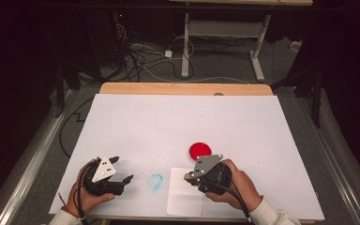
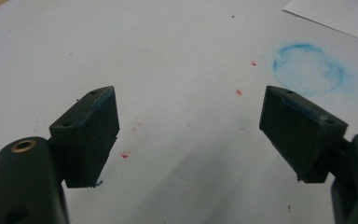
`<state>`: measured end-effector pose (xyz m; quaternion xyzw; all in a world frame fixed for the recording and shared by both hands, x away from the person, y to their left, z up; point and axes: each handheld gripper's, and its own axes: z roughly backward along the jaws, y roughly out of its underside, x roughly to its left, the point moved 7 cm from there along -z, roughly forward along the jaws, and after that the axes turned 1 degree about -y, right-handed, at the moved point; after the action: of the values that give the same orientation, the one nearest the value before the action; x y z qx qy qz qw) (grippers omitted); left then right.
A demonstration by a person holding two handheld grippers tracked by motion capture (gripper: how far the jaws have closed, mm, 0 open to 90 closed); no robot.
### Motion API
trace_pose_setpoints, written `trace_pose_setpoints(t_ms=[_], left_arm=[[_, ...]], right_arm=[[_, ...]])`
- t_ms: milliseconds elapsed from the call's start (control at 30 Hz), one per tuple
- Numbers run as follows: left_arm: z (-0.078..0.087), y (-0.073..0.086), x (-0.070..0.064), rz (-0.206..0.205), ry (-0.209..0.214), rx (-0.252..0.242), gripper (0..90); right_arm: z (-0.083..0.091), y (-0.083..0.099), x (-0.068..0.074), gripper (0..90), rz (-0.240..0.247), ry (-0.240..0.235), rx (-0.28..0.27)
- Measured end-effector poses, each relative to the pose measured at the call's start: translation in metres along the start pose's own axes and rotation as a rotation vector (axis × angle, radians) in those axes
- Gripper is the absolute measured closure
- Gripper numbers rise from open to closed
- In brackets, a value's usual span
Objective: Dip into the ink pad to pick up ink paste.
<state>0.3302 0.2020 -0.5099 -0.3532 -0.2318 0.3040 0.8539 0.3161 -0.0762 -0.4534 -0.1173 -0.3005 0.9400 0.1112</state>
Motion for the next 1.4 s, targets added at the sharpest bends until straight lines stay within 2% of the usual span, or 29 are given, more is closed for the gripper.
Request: trace_pose_setpoints(t_ms=[167, 267, 333, 400, 500, 600, 667, 800, 900, 1000, 1167, 1200, 1300, 1400], left_arm=[[-0.001, 0.0, -0.001, -0.004, 0.004, 0.002, 19.2], [-0.001, 0.0, -0.001, -0.003, 0.006, 0.003, 19.2], [-0.001, 0.0, -0.002, -0.004, 0.009, 0.003, 19.2], [-0.002, -0.001, -0.002, -0.008, 0.007, 0.006, 19.2], [-0.002, 0.0, -0.002, -0.007, 0.01, 0.01, 19.2], [-0.003, -0.001, -0.003, -0.008, 0.013, 0.011, 19.2], [-0.004, -0.001, -0.004, -0.01, 0.014, 0.012, 19.2], [-0.004, -0.001, -0.003, -0.01, 0.017, 0.016, 19.2], [-0.005, 0.0, -0.003, -0.008, 0.018, 0.019, 19.2], [-0.005, 0.001, -0.003, -0.01, 0.018, 0.021, 19.2], [-0.004, 0.002, -0.003, -0.005, 0.02, 0.021, 19.2], [-0.004, 0.002, -0.003, -0.006, 0.018, 0.022, 19.2], [-0.003, 0.002, -0.002, -0.005, 0.018, 0.02, 19.2], [-0.004, 0.002, -0.002, -0.006, 0.018, 0.024, 19.2]], right_arm=[[-0.002, 0.003, 0.003, 76.4, -0.001, -0.009, 0.013], [-0.002, 0.003, 0.0, 76.4, 0.008, 0.001, 0.014], [-0.001, 0.004, -0.005, 76.4, -0.002, 0.018, 0.015], [0.002, 0.005, -0.013, 76.4, -0.016, 0.039, 0.012], [0.006, 0.008, -0.029, 76.4, -0.029, 0.096, 0.027], [0.008, 0.01, -0.044, 76.4, -0.069, 0.113, 0.035], [0.006, 0.011, -0.055, 76.4, -0.077, 0.122, 0.051], [-0.001, 0.013, -0.072, 76.4, -0.107, 0.128, 0.084], [-0.01, 0.013, -0.08, 76.4, -0.103, 0.131, 0.118], [-0.023, 0.015, -0.087, 76.4, -0.118, 0.112, 0.157], [-0.042, 0.025, -0.095, 76.5, -0.156, 0.108, 0.256], [-0.046, 0.025, -0.096, 76.5, -0.157, 0.118, 0.261], [-0.048, 0.025, -0.098, 76.5, -0.153, 0.106, 0.269], [-0.048, 0.026, -0.1, 76.5, -0.178, 0.091, 0.261]])
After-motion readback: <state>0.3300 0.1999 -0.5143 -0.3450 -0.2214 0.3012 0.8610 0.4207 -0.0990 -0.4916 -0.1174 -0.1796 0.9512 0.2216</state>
